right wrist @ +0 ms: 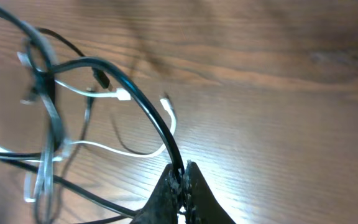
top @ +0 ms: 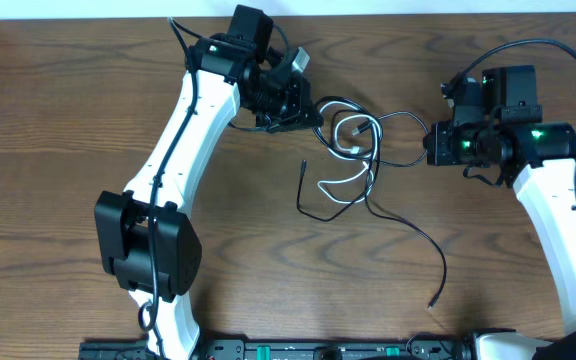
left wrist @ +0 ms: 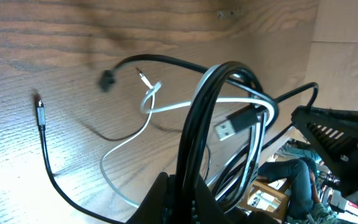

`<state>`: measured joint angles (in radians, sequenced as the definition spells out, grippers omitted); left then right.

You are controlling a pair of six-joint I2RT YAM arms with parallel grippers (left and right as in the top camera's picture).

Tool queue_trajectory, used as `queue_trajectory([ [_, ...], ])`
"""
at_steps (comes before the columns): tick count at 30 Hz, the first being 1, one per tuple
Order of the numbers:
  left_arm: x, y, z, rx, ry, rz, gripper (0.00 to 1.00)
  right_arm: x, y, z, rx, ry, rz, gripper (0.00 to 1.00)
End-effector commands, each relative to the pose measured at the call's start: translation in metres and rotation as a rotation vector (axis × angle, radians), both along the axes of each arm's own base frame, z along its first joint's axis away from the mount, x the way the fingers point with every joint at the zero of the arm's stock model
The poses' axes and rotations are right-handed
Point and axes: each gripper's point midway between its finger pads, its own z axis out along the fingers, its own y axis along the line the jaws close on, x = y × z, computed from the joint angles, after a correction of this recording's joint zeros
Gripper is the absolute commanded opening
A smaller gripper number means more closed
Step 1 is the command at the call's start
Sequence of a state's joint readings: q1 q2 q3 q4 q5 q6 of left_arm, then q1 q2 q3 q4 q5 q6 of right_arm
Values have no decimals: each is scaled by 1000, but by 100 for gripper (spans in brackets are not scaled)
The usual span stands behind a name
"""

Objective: Untangle cables

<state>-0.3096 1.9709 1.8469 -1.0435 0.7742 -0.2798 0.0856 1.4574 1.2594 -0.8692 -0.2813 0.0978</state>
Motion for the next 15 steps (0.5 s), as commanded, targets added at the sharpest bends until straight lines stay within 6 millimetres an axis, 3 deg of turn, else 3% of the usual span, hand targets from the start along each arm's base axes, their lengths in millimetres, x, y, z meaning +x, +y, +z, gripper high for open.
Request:
queue_trajectory([
  [1,1,5,4,19,-34,-5,7,7,1,5,-58,-50,46,30],
  [2,1,5,4,19,-31,-5,8,10,11,12,-32,-87,108,48],
  [4,0,5,4,13,-27,-8,7,17,27,31,19,-161,187,66],
  [8,-7,-3,12,-53,2,-30,8,26,45,62,65,-275,287,63],
  [10,-11,-8,18,-99,16,-46,7,27,59,69,68,-325,352,62],
  [12,-13,-12,22,-130,26,-56,7,25,72,64,47,-338,419,65],
  [15,-16,-12,23,-139,42,-59,7,22,95,34,19,-271,504,66],
])
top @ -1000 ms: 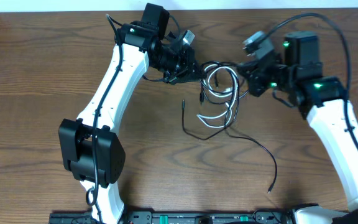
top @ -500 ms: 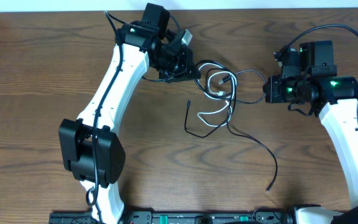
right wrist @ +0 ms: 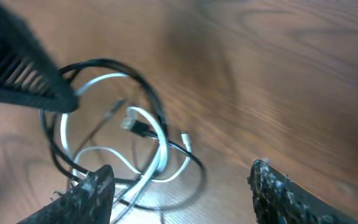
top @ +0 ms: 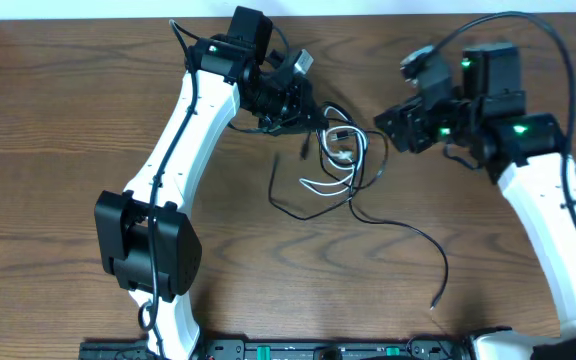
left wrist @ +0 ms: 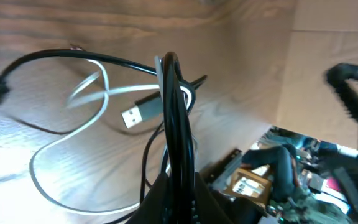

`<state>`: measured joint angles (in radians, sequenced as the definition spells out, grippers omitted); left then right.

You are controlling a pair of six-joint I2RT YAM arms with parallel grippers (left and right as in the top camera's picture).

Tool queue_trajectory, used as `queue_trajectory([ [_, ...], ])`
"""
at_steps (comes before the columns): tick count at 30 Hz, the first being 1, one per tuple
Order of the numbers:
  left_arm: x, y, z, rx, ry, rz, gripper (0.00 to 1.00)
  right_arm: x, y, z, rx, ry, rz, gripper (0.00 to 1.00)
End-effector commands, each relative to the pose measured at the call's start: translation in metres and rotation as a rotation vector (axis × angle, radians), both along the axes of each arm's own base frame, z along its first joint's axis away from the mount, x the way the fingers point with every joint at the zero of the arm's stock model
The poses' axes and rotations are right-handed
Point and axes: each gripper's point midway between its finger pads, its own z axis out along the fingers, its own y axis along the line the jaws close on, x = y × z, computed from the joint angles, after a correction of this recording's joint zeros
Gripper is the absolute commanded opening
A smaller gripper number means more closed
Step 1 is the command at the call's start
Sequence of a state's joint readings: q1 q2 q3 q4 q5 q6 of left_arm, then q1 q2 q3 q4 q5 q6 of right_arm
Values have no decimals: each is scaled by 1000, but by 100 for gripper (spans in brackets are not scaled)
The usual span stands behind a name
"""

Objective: Untangle cables

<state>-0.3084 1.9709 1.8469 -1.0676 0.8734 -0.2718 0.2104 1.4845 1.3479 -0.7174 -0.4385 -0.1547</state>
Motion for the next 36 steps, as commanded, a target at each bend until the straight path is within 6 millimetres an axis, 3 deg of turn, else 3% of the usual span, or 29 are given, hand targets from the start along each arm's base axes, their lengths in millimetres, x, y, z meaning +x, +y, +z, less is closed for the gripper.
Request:
queue_trajectory([
  [1,-6,-3,13,-56,-2,-23,7,-1,24,-30,-52,38,117,66],
  [7,-9,-2,12,-50,17,-23,7,-11,51,-72,-140,67,304,60],
  [11,-11,-1,11,-45,32,-22,8,-10,55,-95,-210,84,335,54],
  [15,-13,-1,11,-43,32,-27,8,0,58,-106,-219,75,331,33],
  [17,-13,-1,11,-43,32,-27,8,2,59,-105,-214,67,324,31],
  [20,-12,-1,11,-44,31,-28,7,6,57,-105,-230,53,312,14],
  [25,-12,5,4,6,18,-26,8,12,47,-108,-263,71,234,4],
  [30,-6,25,-16,171,-6,12,7,27,15,-113,-247,179,-75,1],
  [33,5,51,-34,352,-60,55,8,33,-8,-115,-185,268,-303,1],
  [36,15,75,-44,503,-105,93,7,34,-18,-116,-144,311,-367,1],
])
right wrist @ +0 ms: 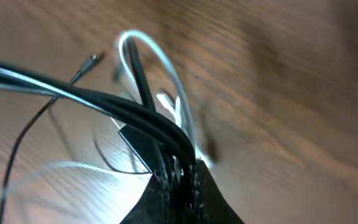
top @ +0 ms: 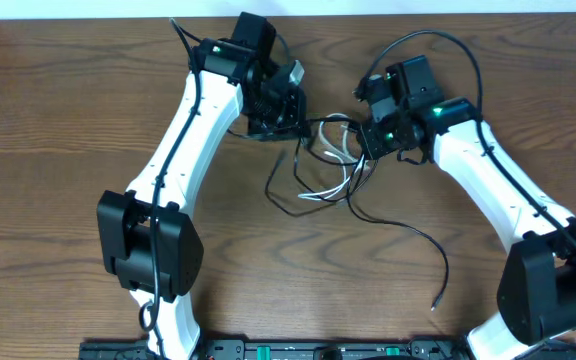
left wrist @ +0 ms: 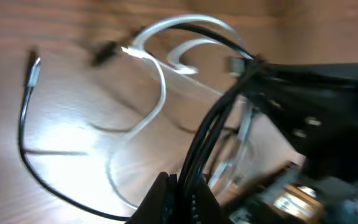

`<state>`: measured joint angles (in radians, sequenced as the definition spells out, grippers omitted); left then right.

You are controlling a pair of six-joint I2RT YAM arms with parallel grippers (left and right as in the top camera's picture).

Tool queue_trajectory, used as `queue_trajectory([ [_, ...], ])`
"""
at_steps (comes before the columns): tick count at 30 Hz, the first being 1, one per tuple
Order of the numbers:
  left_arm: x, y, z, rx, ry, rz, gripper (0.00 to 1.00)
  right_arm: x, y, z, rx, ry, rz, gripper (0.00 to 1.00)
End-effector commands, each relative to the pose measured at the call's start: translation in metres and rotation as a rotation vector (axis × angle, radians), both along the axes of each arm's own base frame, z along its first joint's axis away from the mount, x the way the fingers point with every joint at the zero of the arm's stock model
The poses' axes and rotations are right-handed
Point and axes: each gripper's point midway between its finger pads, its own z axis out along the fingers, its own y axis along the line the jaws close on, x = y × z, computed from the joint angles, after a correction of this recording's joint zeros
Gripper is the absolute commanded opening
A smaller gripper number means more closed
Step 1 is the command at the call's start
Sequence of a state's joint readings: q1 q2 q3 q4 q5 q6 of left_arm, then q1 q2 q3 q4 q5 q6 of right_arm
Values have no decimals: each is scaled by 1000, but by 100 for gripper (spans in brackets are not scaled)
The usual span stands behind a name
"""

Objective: Untangle cables

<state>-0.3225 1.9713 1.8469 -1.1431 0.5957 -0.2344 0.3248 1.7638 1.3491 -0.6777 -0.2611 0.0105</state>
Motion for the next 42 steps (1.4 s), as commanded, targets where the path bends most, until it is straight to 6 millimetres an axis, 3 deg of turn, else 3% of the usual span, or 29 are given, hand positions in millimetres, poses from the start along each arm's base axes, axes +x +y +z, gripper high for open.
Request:
queue_trajectory([
  [1,21,58,-16,317,-106,80,7,14,-37,-1,1,49,-233,1],
  [6,33,89,-22,497,-168,124,7,3,-13,7,144,98,-129,1],
  [12,30,94,-33,526,-144,128,8,-16,23,38,365,114,68,1],
  [16,26,93,-39,520,-123,122,8,-19,21,68,451,54,128,1],
  [19,24,76,-37,424,-111,89,7,-16,11,78,437,3,127,1],
  [23,16,34,-26,185,-109,-38,7,-14,10,74,413,-13,145,1],
  [28,2,-23,12,-211,-126,-202,7,-9,10,54,275,-26,112,27],
  [31,-1,-35,25,-313,-124,-222,8,-6,8,43,148,-56,87,31],
  [42,-2,-35,25,-316,-118,-222,7,-6,6,7,-100,-79,55,29],
])
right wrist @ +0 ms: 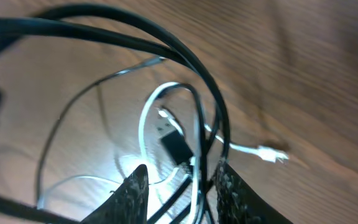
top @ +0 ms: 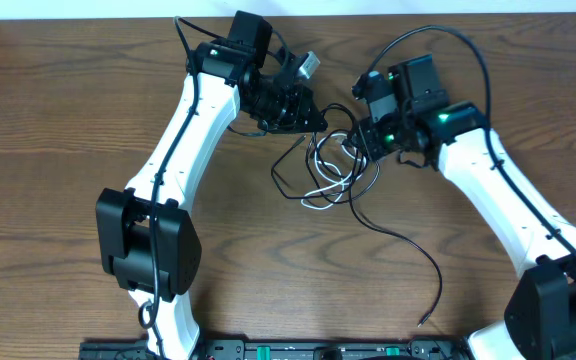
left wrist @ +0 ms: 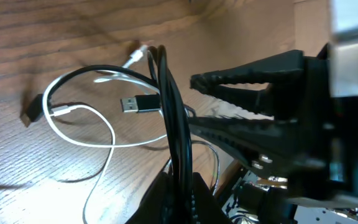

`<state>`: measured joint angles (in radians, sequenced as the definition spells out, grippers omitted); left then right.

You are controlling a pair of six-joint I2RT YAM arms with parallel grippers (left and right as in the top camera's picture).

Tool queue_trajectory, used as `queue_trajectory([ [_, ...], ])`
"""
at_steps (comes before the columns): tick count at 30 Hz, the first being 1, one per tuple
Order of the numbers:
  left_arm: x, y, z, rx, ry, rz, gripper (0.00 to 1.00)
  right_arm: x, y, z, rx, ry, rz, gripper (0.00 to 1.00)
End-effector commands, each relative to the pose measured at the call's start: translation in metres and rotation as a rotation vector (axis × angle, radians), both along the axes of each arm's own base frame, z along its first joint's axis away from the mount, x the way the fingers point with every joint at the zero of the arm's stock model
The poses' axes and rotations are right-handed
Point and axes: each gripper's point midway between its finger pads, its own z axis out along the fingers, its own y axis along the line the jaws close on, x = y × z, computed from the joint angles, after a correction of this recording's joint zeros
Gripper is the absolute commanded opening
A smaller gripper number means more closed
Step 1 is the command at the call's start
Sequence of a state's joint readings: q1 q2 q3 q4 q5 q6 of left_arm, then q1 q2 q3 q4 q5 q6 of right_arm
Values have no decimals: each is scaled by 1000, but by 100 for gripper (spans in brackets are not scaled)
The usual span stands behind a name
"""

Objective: Untangle cables

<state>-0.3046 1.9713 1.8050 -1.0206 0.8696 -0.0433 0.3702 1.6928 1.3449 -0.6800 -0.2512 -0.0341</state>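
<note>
A tangle of black and white cables point(top: 333, 165) lies on the wooden table between the two arms. My left gripper point(top: 306, 110) is shut on several black cable loops point(left wrist: 166, 106), holding them raised; in its wrist view the gripper point(left wrist: 180, 186) sits low in the middle. A white cable point(left wrist: 86, 134) and a black USB plug point(left wrist: 138, 104) lie below. My right gripper point(top: 364, 140) is at the tangle's right edge; seen from its own wrist, the gripper point(right wrist: 182, 171) is open, with black and white strands passing between its fingers point(right wrist: 138, 180).
A long black cable tail point(top: 413, 245) trails from the tangle to the front right, ending near the table's front edge. A white connector point(right wrist: 272, 154) lies on the wood point(top: 58, 200) right of the right gripper.
My right gripper was shut on the black strands and is now open, its fingers still either side of them. The left gripper has shifted slightly right, still holding the loops. The cable tail's end lies nearer the front.
Both grippers first held black cable, the right one far to the right with the cable stretched. Then the right gripper was open and closer to the tangle. Later it was shut on strands right beside the left gripper. Now it stands open around them.
</note>
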Motion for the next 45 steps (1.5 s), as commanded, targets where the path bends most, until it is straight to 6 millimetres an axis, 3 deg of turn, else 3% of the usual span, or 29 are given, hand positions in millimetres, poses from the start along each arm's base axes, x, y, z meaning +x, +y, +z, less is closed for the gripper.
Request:
queue_trajectory([
  [1,-5,-4,3,-37,3,-28,7,4,-8,-25,-100,8,-24,27],
  [11,1,1,-4,12,-23,-12,7,-5,4,-73,-117,132,19,22],
  [14,8,7,-17,69,-20,14,8,-6,4,-89,-131,165,18,18],
  [18,10,7,-35,92,41,38,7,-5,2,-99,-138,186,11,1],
  [20,13,14,-54,152,87,82,7,-4,1,-98,-129,189,-11,1],
  [24,18,29,-87,274,149,151,8,1,1,-81,-69,175,-36,1],
  [28,19,35,-111,327,200,179,8,7,-2,-29,108,124,-43,1],
  [29,19,36,-118,335,216,181,8,10,-10,-2,188,93,-63,1],
  [31,19,37,-122,338,226,182,7,14,-26,29,277,56,-98,1],
  [34,20,37,-122,337,224,184,8,16,-55,65,412,37,-170,1],
  [36,21,38,-122,337,223,185,8,17,-67,75,480,52,-201,1],
  [38,21,38,-122,340,220,186,7,18,-78,77,535,79,-228,1],
  [40,22,38,-122,338,218,186,7,19,-89,68,528,105,-275,1],
  [45,22,38,-122,339,218,186,7,21,-129,7,321,193,-483,1],
])
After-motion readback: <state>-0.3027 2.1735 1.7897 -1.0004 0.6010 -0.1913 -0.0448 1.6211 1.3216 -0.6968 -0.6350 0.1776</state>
